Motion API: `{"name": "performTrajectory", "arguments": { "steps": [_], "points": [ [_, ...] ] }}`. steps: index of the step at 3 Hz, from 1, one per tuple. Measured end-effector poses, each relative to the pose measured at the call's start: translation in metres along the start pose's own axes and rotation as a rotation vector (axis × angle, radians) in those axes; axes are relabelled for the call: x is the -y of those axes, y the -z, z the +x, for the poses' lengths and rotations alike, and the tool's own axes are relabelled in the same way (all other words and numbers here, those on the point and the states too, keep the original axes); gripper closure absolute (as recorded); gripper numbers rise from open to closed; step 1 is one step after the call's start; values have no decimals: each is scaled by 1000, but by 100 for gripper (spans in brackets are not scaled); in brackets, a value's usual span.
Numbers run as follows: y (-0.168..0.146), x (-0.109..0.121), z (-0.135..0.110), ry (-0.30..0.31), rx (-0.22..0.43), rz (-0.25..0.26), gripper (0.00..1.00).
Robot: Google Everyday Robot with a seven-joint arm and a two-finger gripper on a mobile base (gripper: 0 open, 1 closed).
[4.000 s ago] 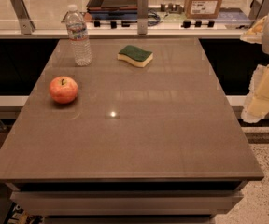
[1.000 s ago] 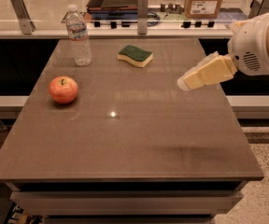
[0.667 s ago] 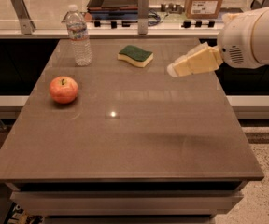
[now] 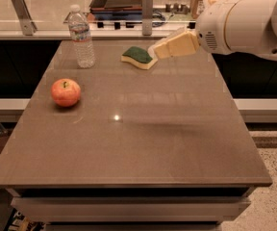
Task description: Knock water bottle over
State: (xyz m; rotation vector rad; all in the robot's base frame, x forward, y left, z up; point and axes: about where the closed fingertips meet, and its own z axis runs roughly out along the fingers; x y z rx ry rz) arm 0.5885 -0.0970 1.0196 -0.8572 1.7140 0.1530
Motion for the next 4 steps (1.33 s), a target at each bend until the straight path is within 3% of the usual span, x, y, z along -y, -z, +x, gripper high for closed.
{"name": "performTrajectory", "arguments": {
  "steps": [2,3,4],
  "points": [
    [-64,-13,-19,-30,73,-82,0],
    [-124,-21,-39,-53,136,-135,0],
    [-124,-22,-39,-53,136,-135,0]
  ]
}}
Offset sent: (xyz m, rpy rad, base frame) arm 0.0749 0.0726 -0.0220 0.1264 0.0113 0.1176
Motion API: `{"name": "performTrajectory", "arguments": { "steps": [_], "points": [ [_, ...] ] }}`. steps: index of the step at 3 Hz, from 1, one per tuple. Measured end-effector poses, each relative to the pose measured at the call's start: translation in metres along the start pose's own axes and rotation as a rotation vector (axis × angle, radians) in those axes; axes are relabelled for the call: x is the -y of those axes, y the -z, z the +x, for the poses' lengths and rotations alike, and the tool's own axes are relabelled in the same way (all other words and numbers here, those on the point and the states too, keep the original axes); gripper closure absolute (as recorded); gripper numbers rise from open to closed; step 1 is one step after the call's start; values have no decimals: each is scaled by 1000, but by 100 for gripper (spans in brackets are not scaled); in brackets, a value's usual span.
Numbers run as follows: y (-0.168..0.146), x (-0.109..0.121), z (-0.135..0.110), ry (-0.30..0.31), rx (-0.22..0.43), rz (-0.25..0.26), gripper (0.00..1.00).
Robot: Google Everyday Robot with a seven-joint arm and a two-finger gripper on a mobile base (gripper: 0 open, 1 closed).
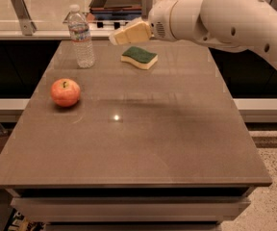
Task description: Knock water bottle over
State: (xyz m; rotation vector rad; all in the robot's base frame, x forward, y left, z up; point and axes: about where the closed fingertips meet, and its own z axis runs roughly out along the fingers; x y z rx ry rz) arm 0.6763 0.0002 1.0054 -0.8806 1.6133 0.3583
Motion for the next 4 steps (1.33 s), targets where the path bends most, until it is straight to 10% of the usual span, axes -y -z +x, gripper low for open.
{"name": "performTrajectory", "arguments": {
  "steps": [4],
  "points": [
    [-107,-41,2,-84,109,-86,0]
  ]
}}
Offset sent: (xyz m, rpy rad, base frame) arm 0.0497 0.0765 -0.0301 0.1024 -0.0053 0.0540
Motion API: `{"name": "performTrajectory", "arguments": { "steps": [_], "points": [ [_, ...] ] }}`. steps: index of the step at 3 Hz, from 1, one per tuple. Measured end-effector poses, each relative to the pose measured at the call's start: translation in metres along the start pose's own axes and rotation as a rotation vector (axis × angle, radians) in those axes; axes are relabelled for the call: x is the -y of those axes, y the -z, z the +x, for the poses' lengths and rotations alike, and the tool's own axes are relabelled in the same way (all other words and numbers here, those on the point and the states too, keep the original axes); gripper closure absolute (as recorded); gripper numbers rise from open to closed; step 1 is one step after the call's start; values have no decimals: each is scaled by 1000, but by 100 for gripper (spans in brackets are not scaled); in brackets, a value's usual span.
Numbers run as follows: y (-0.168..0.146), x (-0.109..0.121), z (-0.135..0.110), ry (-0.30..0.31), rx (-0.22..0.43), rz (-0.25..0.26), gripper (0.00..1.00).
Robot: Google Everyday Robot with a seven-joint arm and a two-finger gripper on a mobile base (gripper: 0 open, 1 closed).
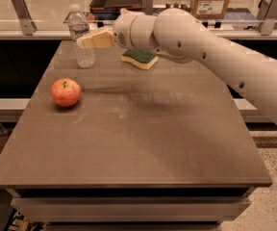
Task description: Knock water bottle over
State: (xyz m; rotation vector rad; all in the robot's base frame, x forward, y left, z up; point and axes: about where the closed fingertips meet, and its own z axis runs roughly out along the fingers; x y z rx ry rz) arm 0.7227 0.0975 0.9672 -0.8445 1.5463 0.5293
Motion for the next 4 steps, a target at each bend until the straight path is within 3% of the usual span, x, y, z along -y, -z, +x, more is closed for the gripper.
{"name": "performTrajectory", "arguments": {
  "steps": [2,4],
  "points": [
    [-44,-19,8,-39,36,-67,0],
    [-79,-17,24,-93,81,-91,0]
  ]
}}
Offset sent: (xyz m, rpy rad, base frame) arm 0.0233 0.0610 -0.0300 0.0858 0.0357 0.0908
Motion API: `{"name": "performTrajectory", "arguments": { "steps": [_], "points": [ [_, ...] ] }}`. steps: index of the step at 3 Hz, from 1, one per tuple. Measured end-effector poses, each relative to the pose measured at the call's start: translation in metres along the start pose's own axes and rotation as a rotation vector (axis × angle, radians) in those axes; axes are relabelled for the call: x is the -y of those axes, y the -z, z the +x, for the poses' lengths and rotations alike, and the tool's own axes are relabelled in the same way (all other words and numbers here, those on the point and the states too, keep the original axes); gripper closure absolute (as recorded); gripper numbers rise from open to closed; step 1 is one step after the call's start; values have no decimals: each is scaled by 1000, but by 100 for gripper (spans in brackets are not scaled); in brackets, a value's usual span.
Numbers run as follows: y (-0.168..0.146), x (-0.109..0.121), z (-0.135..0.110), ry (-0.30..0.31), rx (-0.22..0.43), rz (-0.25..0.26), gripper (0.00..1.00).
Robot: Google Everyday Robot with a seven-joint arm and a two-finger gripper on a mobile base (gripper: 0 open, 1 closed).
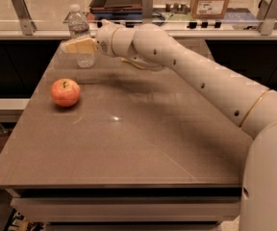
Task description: Knock water bottle over
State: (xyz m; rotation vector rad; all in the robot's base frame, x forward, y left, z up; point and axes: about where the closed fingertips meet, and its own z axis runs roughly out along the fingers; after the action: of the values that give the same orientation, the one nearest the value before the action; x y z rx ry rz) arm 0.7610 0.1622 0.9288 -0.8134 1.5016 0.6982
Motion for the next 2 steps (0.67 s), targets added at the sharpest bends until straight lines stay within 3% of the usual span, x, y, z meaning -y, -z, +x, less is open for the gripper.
{"name": "performTrajectory", "arguments": {
  "steps": [2],
  "points": [
    [-27,9,-5,1,6,-30,0]
  ]
}}
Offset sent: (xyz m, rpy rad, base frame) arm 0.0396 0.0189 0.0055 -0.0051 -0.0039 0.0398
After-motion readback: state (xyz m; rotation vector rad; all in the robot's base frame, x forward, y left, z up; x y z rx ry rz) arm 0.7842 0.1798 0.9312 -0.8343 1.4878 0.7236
